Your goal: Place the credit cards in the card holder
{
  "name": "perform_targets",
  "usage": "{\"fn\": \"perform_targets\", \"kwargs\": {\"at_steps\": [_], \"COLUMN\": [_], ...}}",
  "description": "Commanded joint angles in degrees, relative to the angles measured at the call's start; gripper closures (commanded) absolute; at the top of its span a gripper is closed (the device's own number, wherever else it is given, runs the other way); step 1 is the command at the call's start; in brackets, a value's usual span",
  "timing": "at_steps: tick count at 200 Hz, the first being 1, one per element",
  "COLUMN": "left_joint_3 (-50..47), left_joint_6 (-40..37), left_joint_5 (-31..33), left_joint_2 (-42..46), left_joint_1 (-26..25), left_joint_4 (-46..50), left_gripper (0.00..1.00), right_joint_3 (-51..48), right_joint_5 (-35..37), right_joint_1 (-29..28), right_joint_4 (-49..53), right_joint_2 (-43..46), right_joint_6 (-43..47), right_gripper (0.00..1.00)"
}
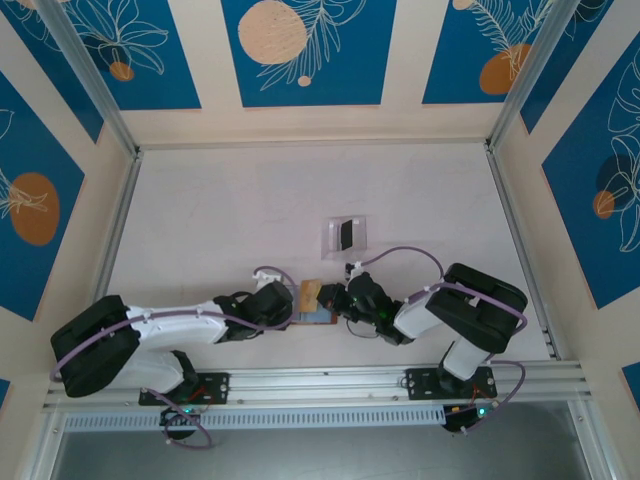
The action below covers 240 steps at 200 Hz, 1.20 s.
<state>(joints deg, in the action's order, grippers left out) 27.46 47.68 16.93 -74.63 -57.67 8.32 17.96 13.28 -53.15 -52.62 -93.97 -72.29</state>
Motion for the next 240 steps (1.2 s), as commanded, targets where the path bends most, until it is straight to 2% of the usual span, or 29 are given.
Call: {"fn": "perform_targets", "kwargs": {"at_steps": [1, 32, 73, 118, 164, 220, 240], "left_joint_3": [-1.23, -0.39, 1.74, 2.60, 1.18, -0.28, -0.22], "left_joint_6": [0.47, 0.59, -0.87, -2.41, -2.18, -0.89, -0.52], "left_joint_5": [-0.52, -1.31, -4.23, -5.06, -5.93, -5.94, -5.98], "left_joint_2": [1.39, 4.80, 3.85, 0.36, -2.27, -0.67, 2.10], "left_joint_1": [-0.78, -0.05, 2.13, 3.97, 3.96, 3.88, 4.09], "left_joint_4": [8.10, 10.96, 11.64, 11.55, 9.61, 10.01, 11.57], "left_gripper": [0.56, 0.54, 0.54, 0.67, 0.73, 0.73, 0.68], "right_joint_3": [-1.16, -1.26, -0.73, -0.63, -0.75, -1.18, -1.85], "right_joint_5": [-0.02, -0.83, -1.74, -2.25, -2.32, -2.34, -1.97], "right_joint_1": [-0.22, -0.57, -1.03, -0.70, -0.51, -1.74, -2.25], "right_joint_4": [-0.12, 2.52, 4.55, 2.98, 0.94, -2.66, -1.53], "right_joint_2": [-0.53, -0.19, -0.72, -2.92, -4.85, -7.97, -7.46], "right_joint_6": [-0.14, 1.42, 2.97, 2.62, 1.73, -0.18, -0.15], "right_gripper": [1.00, 1.00, 1.00, 1.00, 1.00, 1.00, 1.00]}}
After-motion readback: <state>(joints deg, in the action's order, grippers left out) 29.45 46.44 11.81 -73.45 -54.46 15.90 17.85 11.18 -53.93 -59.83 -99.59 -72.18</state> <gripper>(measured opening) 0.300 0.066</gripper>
